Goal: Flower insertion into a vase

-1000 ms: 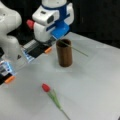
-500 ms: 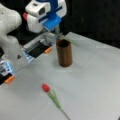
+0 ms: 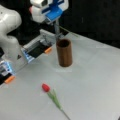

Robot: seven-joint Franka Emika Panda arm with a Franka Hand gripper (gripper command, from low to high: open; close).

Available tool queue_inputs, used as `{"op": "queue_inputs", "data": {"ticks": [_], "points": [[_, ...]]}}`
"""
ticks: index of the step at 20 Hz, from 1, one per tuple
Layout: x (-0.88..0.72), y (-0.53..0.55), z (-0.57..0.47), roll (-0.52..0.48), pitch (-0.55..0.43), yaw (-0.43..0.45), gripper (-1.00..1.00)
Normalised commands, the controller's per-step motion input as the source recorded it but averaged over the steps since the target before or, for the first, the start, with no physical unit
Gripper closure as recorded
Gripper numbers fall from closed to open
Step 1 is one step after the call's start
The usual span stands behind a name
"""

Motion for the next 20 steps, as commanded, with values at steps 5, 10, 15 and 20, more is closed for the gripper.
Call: {"op": "queue_inputs", "data": {"ticks": [5, 10, 15, 20], "points": [[-0.56, 0.04, -0.16, 0.13, -0.106, -0.049, 1.0], [-0.68, -0.12, -0.21, 0.155, -0.105, 0.034, 1.0], [-0.62, -0.08, -0.24, 0.177, -0.113, 0.081, 1.0], [-0.49, 0.03, -0.26, 0.158, -0.11, 0.09, 1.0]]}}
